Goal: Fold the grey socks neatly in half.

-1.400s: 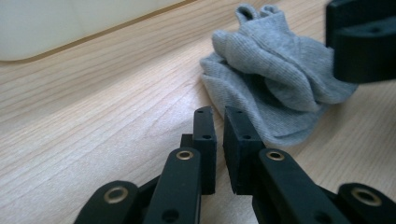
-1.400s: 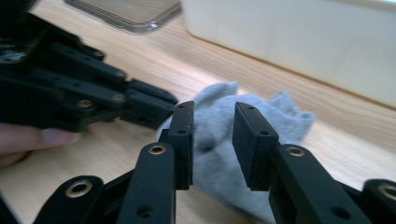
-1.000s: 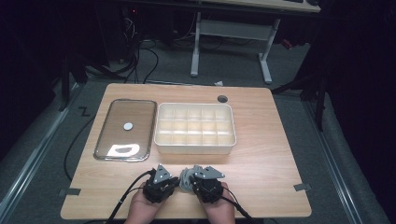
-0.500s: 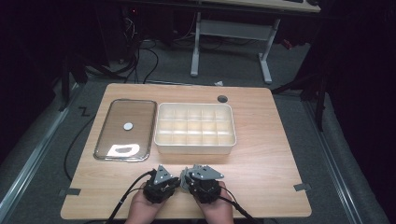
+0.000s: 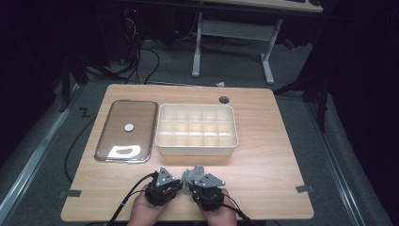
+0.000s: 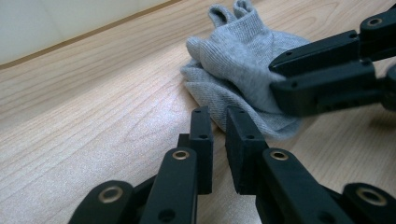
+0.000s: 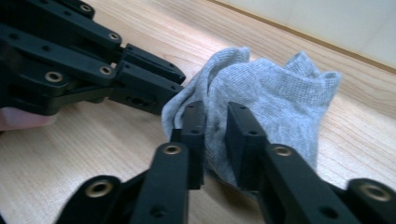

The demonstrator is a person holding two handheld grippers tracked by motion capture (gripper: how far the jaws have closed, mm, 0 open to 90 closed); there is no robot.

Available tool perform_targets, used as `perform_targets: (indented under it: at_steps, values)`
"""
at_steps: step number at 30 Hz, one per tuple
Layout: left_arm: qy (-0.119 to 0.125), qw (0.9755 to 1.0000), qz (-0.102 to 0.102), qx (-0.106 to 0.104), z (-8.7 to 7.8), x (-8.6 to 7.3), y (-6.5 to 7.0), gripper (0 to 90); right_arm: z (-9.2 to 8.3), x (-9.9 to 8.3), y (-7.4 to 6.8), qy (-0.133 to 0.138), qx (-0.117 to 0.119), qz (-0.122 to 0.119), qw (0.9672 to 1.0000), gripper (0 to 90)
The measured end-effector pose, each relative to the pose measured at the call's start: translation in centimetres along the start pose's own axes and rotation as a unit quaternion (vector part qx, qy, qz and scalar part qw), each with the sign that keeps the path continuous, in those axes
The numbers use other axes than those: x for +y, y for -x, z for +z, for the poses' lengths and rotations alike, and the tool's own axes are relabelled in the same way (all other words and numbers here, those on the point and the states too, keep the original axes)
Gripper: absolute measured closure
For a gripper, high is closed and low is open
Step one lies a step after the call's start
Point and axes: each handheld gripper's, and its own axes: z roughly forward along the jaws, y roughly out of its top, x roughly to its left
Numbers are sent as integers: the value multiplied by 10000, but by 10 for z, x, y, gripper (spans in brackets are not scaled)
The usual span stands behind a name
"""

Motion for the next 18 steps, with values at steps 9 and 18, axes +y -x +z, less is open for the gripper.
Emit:
perform_targets:
  at_steps: [9,18]
  values:
    - [-23,10000,9,-55,0,0,2,817,-6,3,-8,212,234,-277,9991,865]
    - [144,9998,-97,90,-8,3,-8,808,2,-6,-9,9,302,-212,9993,859]
